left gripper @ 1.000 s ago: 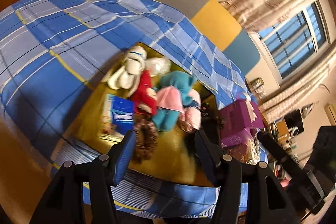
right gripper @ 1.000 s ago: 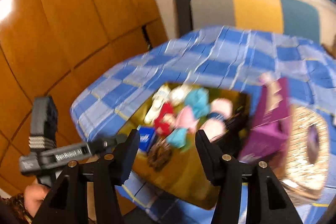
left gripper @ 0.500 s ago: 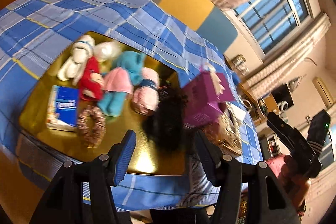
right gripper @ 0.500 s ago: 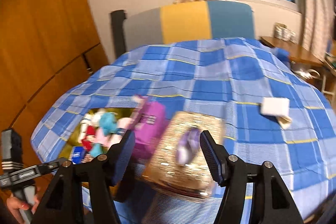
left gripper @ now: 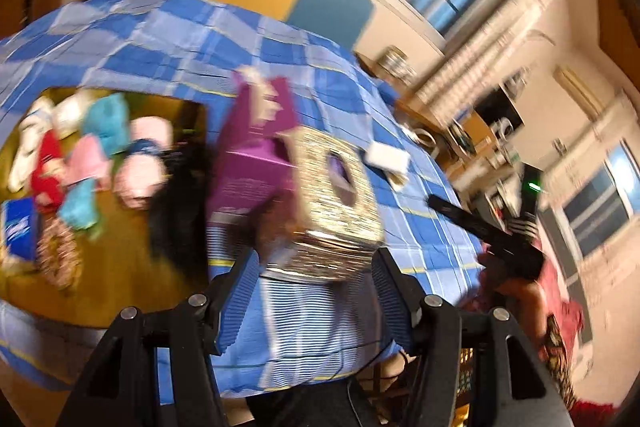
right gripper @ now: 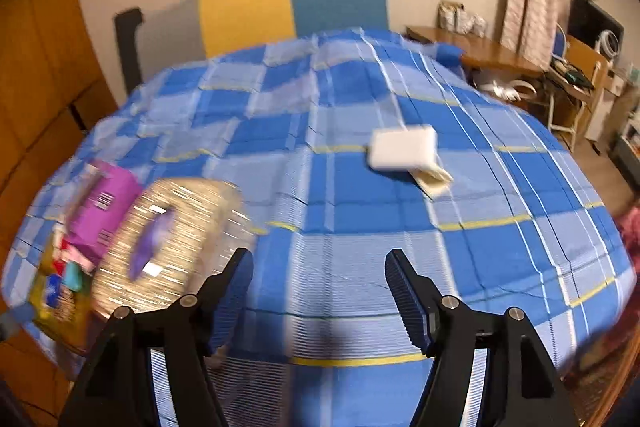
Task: Organize soft objects
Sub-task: 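Move the right gripper back from the tray toward the white sponge, then grasp the cream mesh cloth with the right gripper, then grasp the white sponge with the left gripper while the right holds the cloth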
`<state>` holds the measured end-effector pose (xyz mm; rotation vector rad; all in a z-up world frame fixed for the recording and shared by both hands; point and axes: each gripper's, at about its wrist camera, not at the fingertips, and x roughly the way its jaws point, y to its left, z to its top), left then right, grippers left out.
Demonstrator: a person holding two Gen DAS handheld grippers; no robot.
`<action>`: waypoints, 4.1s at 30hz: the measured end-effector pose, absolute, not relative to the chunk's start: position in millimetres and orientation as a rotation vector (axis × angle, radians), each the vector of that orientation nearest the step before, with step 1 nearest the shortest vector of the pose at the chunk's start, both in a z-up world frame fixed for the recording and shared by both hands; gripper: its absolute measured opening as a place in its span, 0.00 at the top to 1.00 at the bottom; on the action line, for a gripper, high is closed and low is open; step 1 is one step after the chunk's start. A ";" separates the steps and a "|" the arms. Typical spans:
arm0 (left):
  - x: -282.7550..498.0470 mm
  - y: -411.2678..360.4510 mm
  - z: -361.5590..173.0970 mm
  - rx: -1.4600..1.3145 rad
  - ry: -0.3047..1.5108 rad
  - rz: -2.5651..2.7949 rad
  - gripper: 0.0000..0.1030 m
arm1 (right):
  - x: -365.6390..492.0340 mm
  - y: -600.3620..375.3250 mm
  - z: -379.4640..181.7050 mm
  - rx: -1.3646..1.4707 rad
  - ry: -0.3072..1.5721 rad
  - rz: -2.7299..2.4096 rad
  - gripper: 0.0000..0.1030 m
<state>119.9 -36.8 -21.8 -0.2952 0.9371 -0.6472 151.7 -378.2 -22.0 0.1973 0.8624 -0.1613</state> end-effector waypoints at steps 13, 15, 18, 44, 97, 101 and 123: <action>127.4 -149.6 -22.4 -0.112 1.003 -0.822 0.42 | 187.7 -519.6 -102.3 0.319 0.981 -0.312 0.33; 131.0 -158.9 -21.2 -0.112 1.011 -0.828 0.42 | 200.0 -534.0 -102.3 0.341 0.965 -0.327 0.33; 134.3 -170.0 -20.0 -0.107 1.010 -0.830 0.42 | 227.7 -548.3 -103.2 0.320 0.946 -0.323 0.33; 160.2 -226.8 -17.2 -0.124 1.065 -0.790 0.42 | 202.2 -549.2 -108.0 0.362 1.049 -0.169 0.94; 168.7 -482.2 -131.5 0.755 1.067 -1.163 0.18 | 137.9 -635.2 -119.0 0.794 0.946 -0.478 0.50; 163.9 -481.3 -132.8 0.721 1.030 -1.113 0.15 | 134.9 -638.7 -119.8 0.821 0.940 -0.488 0.49; 189.3 -432.5 -136.9 0.295 1.167 -0.888 0.34 | 159.5 -624.4 -117.4 0.699 0.978 -0.445 0.45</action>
